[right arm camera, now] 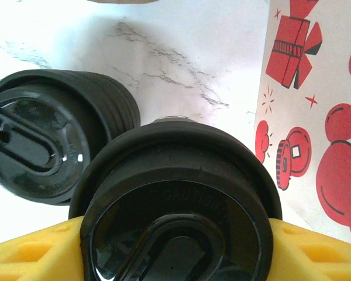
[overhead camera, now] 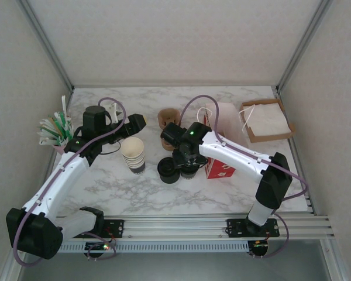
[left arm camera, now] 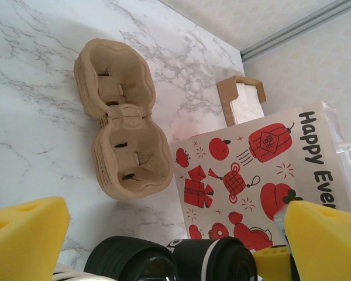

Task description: Pack the takeout coffee

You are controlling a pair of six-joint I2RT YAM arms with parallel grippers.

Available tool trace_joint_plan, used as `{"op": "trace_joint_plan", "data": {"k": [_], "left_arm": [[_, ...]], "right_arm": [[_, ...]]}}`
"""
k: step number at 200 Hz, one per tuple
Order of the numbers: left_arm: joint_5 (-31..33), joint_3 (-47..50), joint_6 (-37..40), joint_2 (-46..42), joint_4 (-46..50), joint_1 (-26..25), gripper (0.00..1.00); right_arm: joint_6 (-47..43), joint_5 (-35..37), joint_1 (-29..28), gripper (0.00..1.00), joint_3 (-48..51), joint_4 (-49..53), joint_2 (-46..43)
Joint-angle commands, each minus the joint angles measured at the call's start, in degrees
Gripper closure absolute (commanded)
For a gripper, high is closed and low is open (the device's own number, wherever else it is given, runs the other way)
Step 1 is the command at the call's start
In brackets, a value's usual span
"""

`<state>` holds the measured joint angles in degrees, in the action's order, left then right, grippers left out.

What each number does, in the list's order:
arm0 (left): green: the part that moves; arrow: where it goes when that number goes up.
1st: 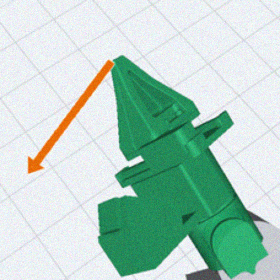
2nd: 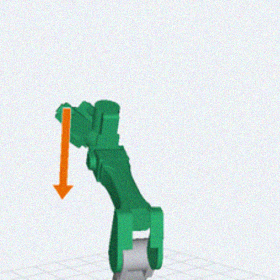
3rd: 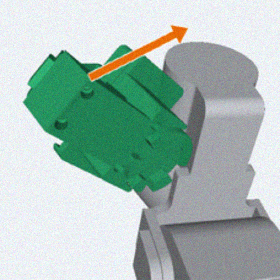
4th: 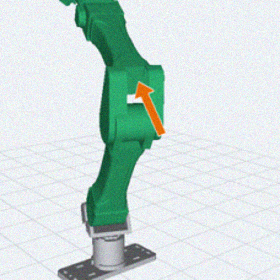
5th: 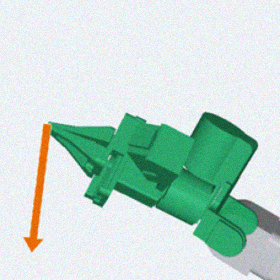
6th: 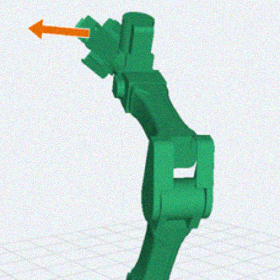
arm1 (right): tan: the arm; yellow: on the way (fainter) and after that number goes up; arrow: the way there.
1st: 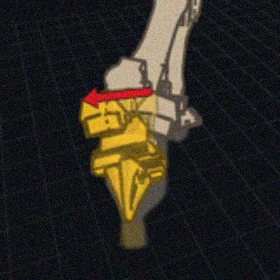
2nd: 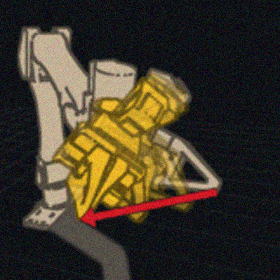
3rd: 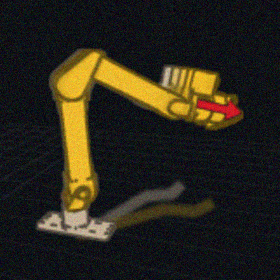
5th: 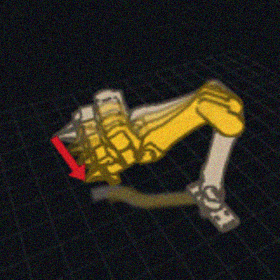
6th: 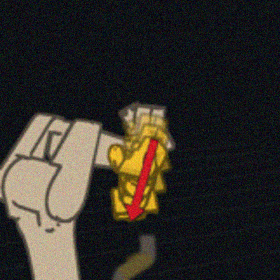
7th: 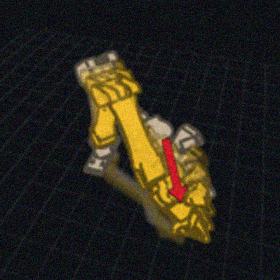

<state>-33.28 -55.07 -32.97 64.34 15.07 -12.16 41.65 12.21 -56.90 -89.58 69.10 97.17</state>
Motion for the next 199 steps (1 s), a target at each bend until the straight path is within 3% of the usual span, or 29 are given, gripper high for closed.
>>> {"op": "trace_joint_plan", "data": {"k": [1, 142, 199], "left_arm": [[-0.65, -1.62, 0.01, 0.26, -1.53, 0.47, 0.05], [-1.00, -5.87, -1.04, 1.71, -1.77, 0.30, 0.06], [-0.67, -7.84, -1.66, 2.89, -1.68, -1.14, 0.07]], "right_arm": [[-1.39, 1.07, -1.43, 0.33, -3.73, 3.65, -2.34], [-3.65, -0.59, -3.48, 0.35, -15.94, 8.73, -13.45], [-4.33, 2.06, -3.47, 0.35, -20.68, 10.45, -18.47]]}}
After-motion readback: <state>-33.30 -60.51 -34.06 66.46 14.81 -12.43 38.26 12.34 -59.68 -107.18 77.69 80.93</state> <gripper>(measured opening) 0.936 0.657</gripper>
